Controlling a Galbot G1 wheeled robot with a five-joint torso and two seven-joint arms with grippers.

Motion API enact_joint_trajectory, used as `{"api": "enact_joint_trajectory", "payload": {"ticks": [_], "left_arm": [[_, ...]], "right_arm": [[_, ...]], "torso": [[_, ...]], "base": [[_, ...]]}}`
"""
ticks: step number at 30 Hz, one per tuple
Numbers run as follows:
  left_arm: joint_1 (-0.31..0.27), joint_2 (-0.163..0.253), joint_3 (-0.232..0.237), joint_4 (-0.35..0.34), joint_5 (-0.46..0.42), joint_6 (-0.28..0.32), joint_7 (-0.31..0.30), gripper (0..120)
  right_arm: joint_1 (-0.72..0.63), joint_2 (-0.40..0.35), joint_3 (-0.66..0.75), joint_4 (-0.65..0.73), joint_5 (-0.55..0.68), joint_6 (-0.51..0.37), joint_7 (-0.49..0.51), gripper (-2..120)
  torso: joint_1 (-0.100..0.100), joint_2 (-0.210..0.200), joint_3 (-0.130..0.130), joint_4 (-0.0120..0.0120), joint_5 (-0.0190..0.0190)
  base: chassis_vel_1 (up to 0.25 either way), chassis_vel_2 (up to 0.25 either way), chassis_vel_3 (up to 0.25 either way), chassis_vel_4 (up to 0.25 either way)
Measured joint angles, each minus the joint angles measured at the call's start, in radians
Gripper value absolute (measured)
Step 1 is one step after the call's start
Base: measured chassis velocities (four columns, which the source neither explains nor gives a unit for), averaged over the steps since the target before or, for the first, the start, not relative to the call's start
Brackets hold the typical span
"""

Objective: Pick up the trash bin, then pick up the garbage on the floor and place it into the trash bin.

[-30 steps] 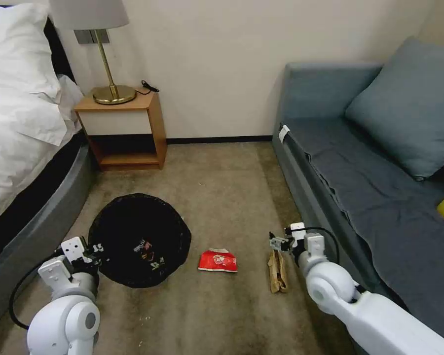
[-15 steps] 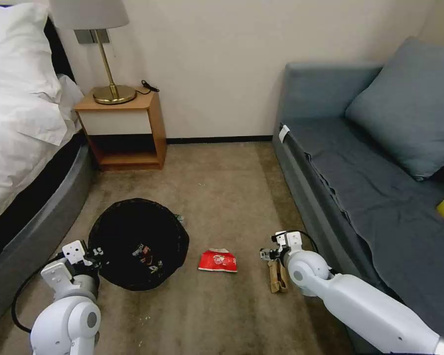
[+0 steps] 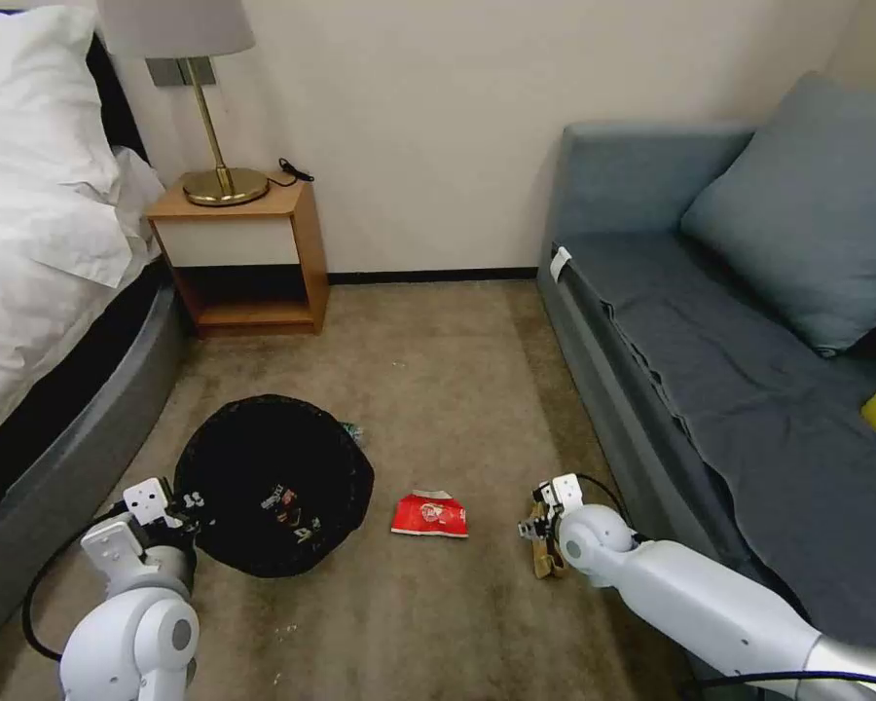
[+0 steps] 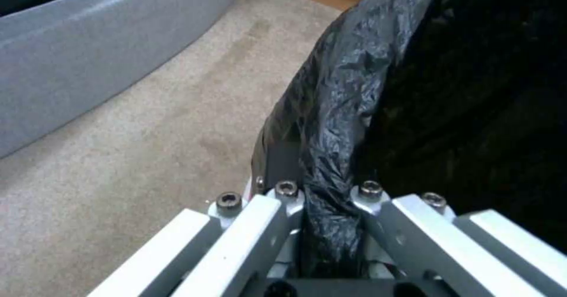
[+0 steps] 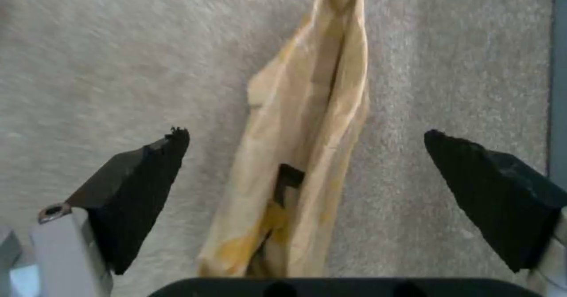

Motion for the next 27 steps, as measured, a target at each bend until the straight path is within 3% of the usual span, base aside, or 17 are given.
{"api": "enact_joint_trajectory", "payload": {"ticks": [13, 27], "left_arm": [[0.002, 0.002, -0.001, 0.01, 0.01, -0.004, 0.0, 3], [-0.003, 0.003, 0.002, 0.03, 0.019, -0.01, -0.001, 3]], "right_arm": [[0.015, 0.085, 0.006, -0.223, -0.086, 0.049, -0.072, 99], [-0.01, 0.078, 0.028, -0.219, -0.114, 0.092, -0.089, 52]], "torso": [[0.0, 0.0, 0.0, 0.0, 0.0001], [0.0, 0.0, 0.0, 0.0, 0.0]], "base": [[0.0, 0.0, 0.0, 0.0], [0.0, 0.0, 0.0, 0.0]]}}
